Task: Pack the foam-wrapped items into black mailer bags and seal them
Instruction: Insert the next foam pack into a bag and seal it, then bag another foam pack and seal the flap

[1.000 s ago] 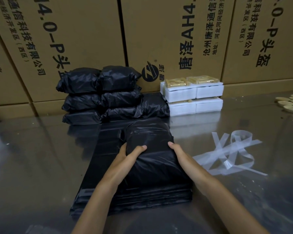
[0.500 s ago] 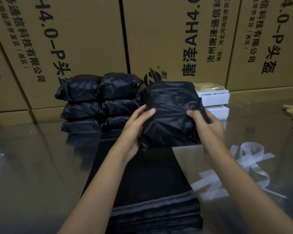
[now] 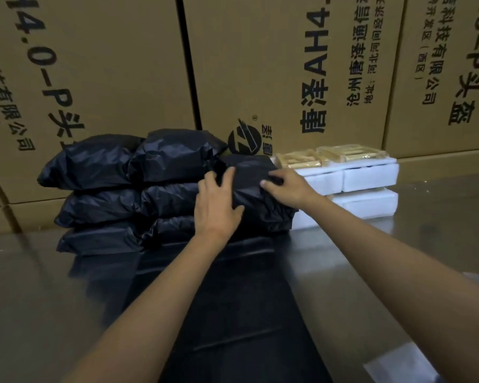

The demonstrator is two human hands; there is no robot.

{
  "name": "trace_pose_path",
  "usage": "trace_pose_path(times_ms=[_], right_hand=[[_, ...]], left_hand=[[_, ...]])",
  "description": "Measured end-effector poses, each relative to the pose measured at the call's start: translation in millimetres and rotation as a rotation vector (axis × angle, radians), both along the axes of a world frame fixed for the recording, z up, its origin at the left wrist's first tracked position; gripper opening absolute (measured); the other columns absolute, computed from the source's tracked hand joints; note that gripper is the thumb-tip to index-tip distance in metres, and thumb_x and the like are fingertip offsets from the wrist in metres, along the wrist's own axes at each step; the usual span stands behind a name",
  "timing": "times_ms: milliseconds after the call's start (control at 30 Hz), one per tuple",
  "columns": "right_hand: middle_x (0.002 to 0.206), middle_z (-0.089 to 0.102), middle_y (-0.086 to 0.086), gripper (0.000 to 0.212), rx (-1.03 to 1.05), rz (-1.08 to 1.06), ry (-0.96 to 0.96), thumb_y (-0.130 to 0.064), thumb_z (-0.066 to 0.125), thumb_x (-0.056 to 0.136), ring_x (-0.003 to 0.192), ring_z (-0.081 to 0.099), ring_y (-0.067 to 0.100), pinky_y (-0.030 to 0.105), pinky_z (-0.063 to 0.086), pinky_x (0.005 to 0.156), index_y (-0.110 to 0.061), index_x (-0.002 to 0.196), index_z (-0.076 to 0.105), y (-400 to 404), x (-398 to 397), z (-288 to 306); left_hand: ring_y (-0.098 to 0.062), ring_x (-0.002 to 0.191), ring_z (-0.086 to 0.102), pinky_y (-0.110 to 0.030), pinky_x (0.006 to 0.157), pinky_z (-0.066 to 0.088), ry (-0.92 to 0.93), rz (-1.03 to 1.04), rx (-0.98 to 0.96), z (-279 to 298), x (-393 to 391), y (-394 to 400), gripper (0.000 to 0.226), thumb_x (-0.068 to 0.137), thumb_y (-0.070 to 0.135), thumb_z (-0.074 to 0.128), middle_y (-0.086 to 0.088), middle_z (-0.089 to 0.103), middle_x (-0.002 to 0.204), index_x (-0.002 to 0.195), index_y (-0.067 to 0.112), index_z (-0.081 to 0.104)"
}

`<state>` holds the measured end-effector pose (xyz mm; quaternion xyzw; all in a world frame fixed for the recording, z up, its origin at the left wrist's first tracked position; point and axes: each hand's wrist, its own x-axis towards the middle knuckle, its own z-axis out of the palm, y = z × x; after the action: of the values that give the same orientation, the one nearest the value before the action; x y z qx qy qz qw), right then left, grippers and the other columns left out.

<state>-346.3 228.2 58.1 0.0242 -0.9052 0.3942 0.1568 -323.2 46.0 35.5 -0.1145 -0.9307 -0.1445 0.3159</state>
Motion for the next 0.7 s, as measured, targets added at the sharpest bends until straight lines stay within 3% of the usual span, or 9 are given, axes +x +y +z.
trace_pose_path(times_ms=[100,200,300,367,433,533,600,633,700], right_hand=[[0.153,0.045,0.009,0.056,0.304,0.023,0.039,-0.041,0.05,0.101,0.143,0.034,0.032,0.04,0.027,0.118,-0.014,0.15,0.044,5.9,-11.6,-14.9],[0.141,0.057,0.011,0.043,0.274,-0.082,0.231,-0.034,0.048,0.102,0.132,0.045,0.034,0.043,0.039,0.108,-0.012,0.138,0.058,1.2,-14.8,-17.6],[0.12,0.065,0.009,0.031,0.016,-0.492,0.415,-0.035,0.049,0.098,0.113,0.055,0.032,0.041,0.044,0.088,-0.009,0.106,0.064,8.1,-12.5,-20.2],[0.122,0.061,0.011,0.041,-0.425,-0.632,0.22,-0.045,0.052,0.097,0.11,0.06,0.034,0.04,0.047,0.083,-0.006,0.11,0.055,24.0,-15.3,-25.4],[0.12,0.059,0.011,0.067,-0.855,-0.554,-0.05,-0.059,0.056,0.092,0.105,0.063,0.032,0.041,0.051,0.084,-0.004,0.129,0.049,41.5,-20.4,-35.5],[0.103,0.057,0.005,0.084,-0.981,-0.495,-0.13,-0.075,0.063,0.077,0.078,0.062,0.021,0.034,0.048,0.06,-0.007,0.125,0.05,59.1,-26.7,-45.8],[0.092,0.056,0.003,0.089,-1.031,-0.541,-0.141,-0.079,0.069,0.065,0.068,0.053,0.018,0.032,0.042,0.054,-0.01,0.118,0.051,64.7,-33.7,-41.8],[0.093,0.055,0.002,0.093,-1.047,-0.526,-0.169,-0.081,0.069,0.062,0.072,0.051,0.019,0.032,0.043,0.057,-0.011,0.12,0.05,66.7,-36.4,-37.8],[0.114,0.055,0.003,0.095,-1.031,-0.435,-0.251,-0.08,0.068,0.065,0.098,0.057,0.024,0.034,0.046,0.078,-0.011,0.129,0.049,68.2,-42.0,-28.5]], left_hand=[[-0.027,0.133,0.034,-0.042,0.104,0.038,0.109,-0.103,-0.271,-9.0,-14.1,15.5,0.071,0.086,0.038,0.071,-0.007,0.035,0.146,0.146,0.026,0.035],[-0.029,0.129,0.037,-0.04,0.103,0.035,0.122,-0.037,-0.363,-11.2,-30.0,29.5,0.059,0.092,0.042,0.062,-0.007,0.045,0.139,0.144,0.022,0.042],[-0.032,0.132,0.034,-0.041,0.105,0.032,0.075,0.05,-0.363,-2.9,-47.1,41.0,0.059,0.097,0.04,0.056,-0.009,0.045,0.142,0.149,0.021,0.037],[-0.033,0.136,0.031,-0.042,0.108,0.031,-0.013,0.103,-0.371,7.3,-60.3,44.2,0.058,0.099,0.037,0.053,-0.009,0.042,0.147,0.151,0.02,0.033],[-0.032,0.14,0.028,-0.042,0.111,0.029,-0.077,0.118,-0.364,16.4,-70.6,46.4,0.057,0.1,0.035,0.053,-0.009,0.041,0.149,0.151,0.02,0.033],[-0.032,0.14,0.028,-0.042,0.112,0.028,-0.106,0.109,-0.381,21.5,-76.1,49.8,0.057,0.099,0.035,0.055,-0.01,0.042,0.148,0.15,0.02,0.035],[-0.032,0.142,0.025,-0.043,0.113,0.027,-0.136,0.119,-0.406,21.7,-74.9,51.7,0.06,0.1,0.034,0.053,-0.011,0.038,0.151,0.153,0.02,0.029],[-0.033,0.144,0.022,-0.044,0.114,0.026,-0.165,0.126,-0.425,21.8,-73.4,53.0,0.063,0.101,0.034,0.051,-0.012,0.033,0.155,0.155,0.019,0.024],[-0.036,0.149,0.007,-0.046,0.119,0.017,-0.228,0.139,-0.459,19.4,-67.6,52.9,0.07,0.102,0.034,0.048,-0.012,0.009,0.164,0.158,0.018,0.009]])
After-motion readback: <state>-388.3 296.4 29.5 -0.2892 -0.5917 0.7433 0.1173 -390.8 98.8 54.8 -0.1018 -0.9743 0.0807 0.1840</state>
